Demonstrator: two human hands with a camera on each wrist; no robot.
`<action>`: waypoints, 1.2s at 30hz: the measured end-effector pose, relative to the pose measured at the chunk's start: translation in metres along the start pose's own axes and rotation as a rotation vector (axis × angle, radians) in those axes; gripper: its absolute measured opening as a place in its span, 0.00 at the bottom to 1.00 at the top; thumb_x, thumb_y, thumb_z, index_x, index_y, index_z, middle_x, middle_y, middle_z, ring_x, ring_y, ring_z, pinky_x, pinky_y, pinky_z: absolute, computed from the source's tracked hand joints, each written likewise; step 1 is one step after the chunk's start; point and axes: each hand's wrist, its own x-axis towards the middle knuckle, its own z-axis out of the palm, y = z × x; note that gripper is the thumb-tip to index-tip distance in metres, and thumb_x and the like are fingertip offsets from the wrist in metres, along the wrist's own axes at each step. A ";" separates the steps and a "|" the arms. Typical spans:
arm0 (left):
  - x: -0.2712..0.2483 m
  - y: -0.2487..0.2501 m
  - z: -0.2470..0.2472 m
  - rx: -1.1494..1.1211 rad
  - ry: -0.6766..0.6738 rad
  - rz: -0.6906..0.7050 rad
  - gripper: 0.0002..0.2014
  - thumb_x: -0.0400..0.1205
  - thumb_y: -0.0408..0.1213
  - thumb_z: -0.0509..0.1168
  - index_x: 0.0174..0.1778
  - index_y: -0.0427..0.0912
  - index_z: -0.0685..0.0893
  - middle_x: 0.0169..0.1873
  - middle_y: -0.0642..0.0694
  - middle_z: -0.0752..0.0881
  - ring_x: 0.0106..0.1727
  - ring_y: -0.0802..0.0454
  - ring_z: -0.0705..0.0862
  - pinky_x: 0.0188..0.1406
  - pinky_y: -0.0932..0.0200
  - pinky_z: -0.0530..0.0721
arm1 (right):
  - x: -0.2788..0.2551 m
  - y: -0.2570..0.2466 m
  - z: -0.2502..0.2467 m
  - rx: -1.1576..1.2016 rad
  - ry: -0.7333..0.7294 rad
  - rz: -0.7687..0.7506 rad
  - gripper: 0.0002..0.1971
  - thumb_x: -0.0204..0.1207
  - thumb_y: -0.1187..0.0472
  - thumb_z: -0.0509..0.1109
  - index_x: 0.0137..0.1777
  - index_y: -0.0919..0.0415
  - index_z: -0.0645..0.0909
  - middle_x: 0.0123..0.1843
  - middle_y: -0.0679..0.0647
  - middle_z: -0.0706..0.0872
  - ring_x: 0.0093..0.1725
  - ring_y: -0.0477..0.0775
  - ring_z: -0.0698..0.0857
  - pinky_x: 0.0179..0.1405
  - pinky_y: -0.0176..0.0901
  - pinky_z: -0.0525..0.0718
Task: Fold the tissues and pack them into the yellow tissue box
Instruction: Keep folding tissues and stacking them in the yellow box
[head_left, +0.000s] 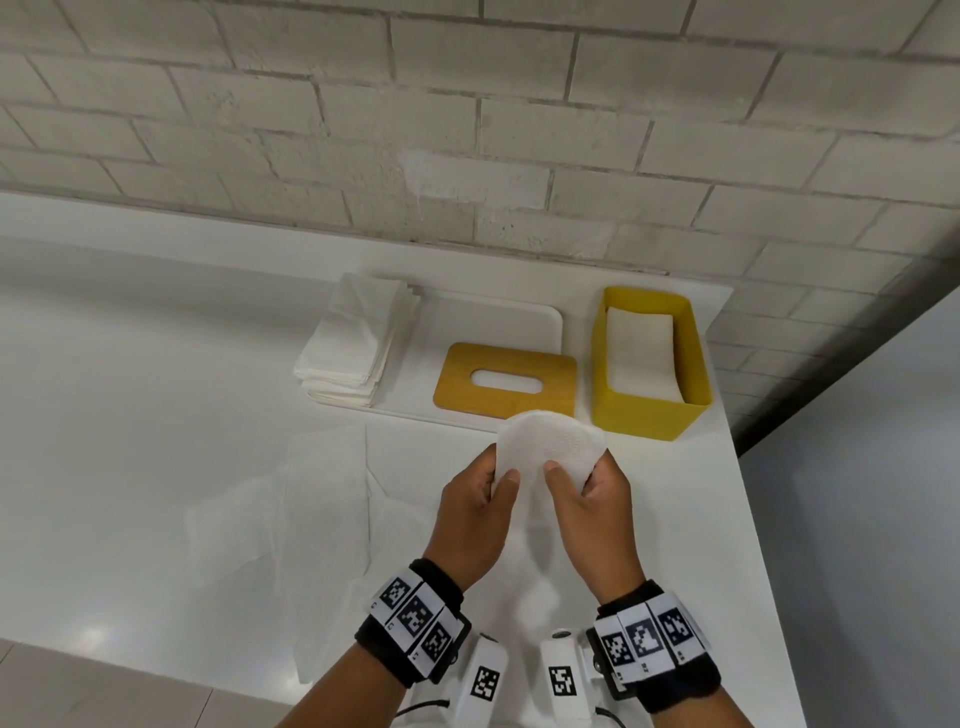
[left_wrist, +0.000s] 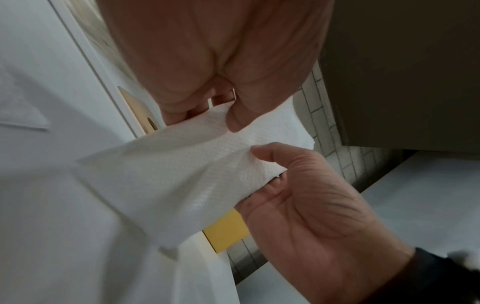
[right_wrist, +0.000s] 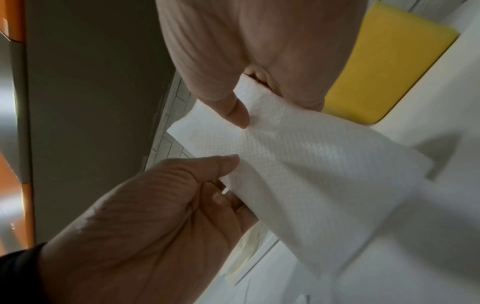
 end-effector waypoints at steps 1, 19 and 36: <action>0.001 0.002 0.000 0.000 0.013 0.008 0.14 0.90 0.38 0.62 0.70 0.55 0.85 0.53 0.56 0.93 0.54 0.58 0.91 0.59 0.47 0.90 | 0.000 -0.002 0.000 0.021 0.006 -0.011 0.15 0.82 0.65 0.71 0.67 0.54 0.83 0.57 0.45 0.91 0.56 0.40 0.89 0.50 0.28 0.85; 0.017 -0.023 0.008 0.156 -0.005 -0.072 0.12 0.88 0.36 0.65 0.66 0.46 0.87 0.51 0.53 0.91 0.54 0.55 0.89 0.46 0.77 0.80 | 0.007 0.027 0.011 0.050 0.025 0.020 0.13 0.82 0.69 0.70 0.64 0.56 0.83 0.53 0.45 0.90 0.53 0.40 0.89 0.46 0.30 0.86; 0.027 0.018 -0.015 -1.050 -0.022 -0.412 0.17 0.86 0.25 0.64 0.71 0.34 0.82 0.67 0.36 0.89 0.68 0.42 0.88 0.69 0.48 0.85 | 0.004 -0.006 -0.009 0.258 -0.169 0.077 0.12 0.83 0.67 0.72 0.63 0.57 0.87 0.56 0.47 0.94 0.57 0.46 0.92 0.54 0.39 0.88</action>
